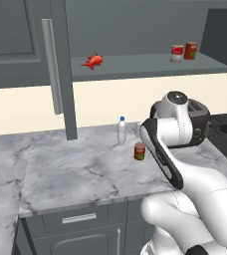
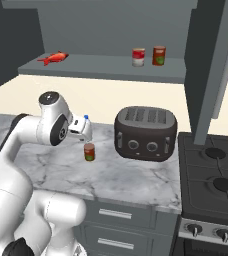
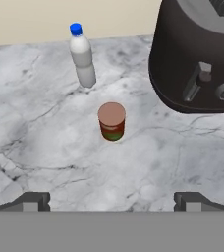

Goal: Pick the cans from the counter and place them in their designated side in the cabinet.

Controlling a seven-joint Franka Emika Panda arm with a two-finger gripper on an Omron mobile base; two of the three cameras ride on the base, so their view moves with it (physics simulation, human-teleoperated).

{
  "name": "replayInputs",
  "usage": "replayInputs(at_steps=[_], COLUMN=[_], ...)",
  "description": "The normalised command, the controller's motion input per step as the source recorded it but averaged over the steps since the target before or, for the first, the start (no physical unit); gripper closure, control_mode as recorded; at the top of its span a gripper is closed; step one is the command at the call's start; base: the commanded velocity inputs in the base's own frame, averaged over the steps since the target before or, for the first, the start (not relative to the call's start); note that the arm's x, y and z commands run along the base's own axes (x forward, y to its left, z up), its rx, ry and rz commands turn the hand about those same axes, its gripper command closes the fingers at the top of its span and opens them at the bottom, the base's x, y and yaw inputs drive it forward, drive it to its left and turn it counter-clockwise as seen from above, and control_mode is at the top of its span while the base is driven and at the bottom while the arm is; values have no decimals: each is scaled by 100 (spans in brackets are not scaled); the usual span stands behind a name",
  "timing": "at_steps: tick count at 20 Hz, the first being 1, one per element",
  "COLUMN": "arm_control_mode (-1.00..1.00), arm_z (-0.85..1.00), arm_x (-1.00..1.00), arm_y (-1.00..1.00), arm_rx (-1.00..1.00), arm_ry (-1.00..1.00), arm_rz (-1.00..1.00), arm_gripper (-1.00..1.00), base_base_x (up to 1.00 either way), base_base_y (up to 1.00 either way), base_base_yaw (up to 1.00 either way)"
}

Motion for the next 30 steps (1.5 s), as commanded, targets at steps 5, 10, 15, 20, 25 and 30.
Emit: replayInputs(at_steps=[5,10,15,20,25,30], arm_control_mode=[-100,-100,-100,-100,-100,-100], arm_z=[-22,-16,-9,-7,-16,-19], arm_x=[13,15,15,18,20,15], arm_y=[0,-1,-1,-1,0,0], arm_rx=[0,0,0,0,0,0], arm_ry=[0,0,-1,-1,0,0], arm_rz=[0,0,0,0,0,-1], arm_gripper=[-100,-100,-100,-100,-100,-100], base_base_x=[0,0,0,0,0,0], base_base_y=[0,0,0,0,0,0], base_base_yaw=[0,0,0,0,0,0])
